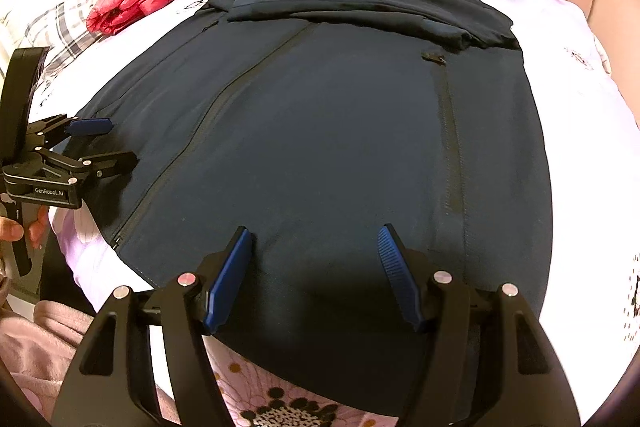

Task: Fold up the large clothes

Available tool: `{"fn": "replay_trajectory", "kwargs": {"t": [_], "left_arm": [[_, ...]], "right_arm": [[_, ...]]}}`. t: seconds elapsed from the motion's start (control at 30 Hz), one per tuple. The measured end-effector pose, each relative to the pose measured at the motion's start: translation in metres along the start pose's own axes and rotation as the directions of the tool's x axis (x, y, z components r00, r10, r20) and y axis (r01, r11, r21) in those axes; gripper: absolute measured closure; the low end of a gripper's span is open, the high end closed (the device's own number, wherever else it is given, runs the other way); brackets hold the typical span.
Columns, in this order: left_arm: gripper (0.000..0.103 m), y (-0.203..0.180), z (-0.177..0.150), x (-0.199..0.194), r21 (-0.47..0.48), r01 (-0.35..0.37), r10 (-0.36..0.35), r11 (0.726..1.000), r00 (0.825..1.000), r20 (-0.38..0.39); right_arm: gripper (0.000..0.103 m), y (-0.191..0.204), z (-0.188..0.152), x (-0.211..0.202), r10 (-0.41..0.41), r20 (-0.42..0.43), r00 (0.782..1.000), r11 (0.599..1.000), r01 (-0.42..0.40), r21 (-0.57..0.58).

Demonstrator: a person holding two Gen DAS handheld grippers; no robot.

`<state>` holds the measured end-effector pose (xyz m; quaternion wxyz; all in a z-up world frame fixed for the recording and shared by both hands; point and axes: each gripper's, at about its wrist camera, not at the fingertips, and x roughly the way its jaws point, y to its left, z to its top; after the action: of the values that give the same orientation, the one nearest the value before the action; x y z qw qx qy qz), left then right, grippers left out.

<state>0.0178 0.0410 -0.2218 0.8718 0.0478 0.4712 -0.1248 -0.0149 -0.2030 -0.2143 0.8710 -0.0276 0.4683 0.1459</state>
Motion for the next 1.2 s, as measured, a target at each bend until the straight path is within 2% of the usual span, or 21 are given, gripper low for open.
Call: {"fn": "replay_trajectory", "kwargs": {"t": [0.43,0.73,1.2], "left_arm": [[0.002,0.004,0.000,-0.003,-0.011,-0.033,0.033,0.999,0.999,0.001],[0.002,0.018,-0.003,-0.008,-0.038,-0.057,0.057,0.998,0.998,0.003],[0.002,0.020,-0.003,-0.011,-0.046,-0.073,0.074,0.996,0.997,0.009]], "right_arm": [[0.037,-0.019,-0.008,-0.008,-0.043,-0.004,0.999,0.998,0.043,0.037],[0.037,-0.025,-0.011,-0.011,-0.051,-0.002,0.999,0.997,0.051,0.054],[0.037,-0.029,-0.013,-0.013,-0.058,-0.003,0.998,0.997,0.058,0.056]]}}
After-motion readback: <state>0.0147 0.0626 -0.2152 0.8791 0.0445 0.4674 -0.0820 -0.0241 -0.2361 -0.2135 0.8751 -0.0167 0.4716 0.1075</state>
